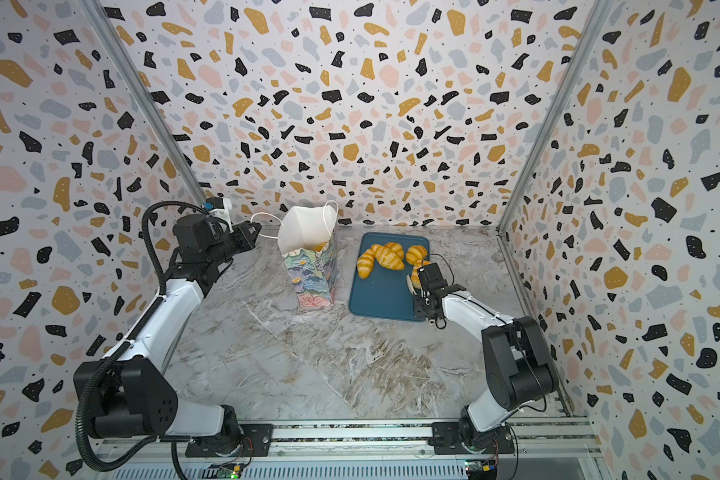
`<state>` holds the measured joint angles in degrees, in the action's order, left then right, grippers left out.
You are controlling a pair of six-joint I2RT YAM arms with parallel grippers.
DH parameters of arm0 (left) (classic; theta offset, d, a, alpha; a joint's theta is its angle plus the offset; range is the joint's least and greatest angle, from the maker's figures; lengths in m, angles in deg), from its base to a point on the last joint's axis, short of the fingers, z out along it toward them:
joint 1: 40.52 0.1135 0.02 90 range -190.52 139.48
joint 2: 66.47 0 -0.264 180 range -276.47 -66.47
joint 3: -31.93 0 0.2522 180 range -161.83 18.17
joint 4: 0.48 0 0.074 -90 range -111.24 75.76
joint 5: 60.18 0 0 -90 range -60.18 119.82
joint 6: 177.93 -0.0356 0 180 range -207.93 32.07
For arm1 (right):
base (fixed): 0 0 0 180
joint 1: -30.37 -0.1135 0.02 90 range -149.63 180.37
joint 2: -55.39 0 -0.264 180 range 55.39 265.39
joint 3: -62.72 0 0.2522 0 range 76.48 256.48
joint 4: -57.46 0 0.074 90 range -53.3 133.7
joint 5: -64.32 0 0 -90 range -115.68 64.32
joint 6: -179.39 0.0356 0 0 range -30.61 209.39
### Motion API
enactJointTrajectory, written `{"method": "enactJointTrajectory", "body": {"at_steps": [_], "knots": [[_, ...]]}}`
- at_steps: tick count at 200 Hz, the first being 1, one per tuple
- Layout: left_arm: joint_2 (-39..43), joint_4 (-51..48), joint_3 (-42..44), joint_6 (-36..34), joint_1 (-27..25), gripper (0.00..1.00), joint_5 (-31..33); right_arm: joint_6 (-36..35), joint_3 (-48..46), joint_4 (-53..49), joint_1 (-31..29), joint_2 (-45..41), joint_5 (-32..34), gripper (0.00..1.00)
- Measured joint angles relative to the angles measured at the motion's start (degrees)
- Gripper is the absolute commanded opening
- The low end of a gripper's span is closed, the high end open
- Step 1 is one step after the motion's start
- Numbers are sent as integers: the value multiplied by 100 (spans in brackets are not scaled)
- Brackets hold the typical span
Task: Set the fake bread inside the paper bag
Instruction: 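Lower the open tongs around the braided cheese bun with the right gripper, then close the tongs on the braided cheese bun and lift it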
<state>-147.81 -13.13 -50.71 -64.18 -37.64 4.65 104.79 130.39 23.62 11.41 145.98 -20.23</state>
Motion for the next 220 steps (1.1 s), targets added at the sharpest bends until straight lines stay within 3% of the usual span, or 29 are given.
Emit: {"method": "enactJointTrajectory", "body": {"at_steps": [100, 220], "knots": [[0, 2, 0, 4, 0, 0, -4, -39, 79, -31, 0, -81, 52, 32], [0, 33, 0, 13, 0, 0, -28, -179, 81, -225, -83, -522, 249, 27]]}}
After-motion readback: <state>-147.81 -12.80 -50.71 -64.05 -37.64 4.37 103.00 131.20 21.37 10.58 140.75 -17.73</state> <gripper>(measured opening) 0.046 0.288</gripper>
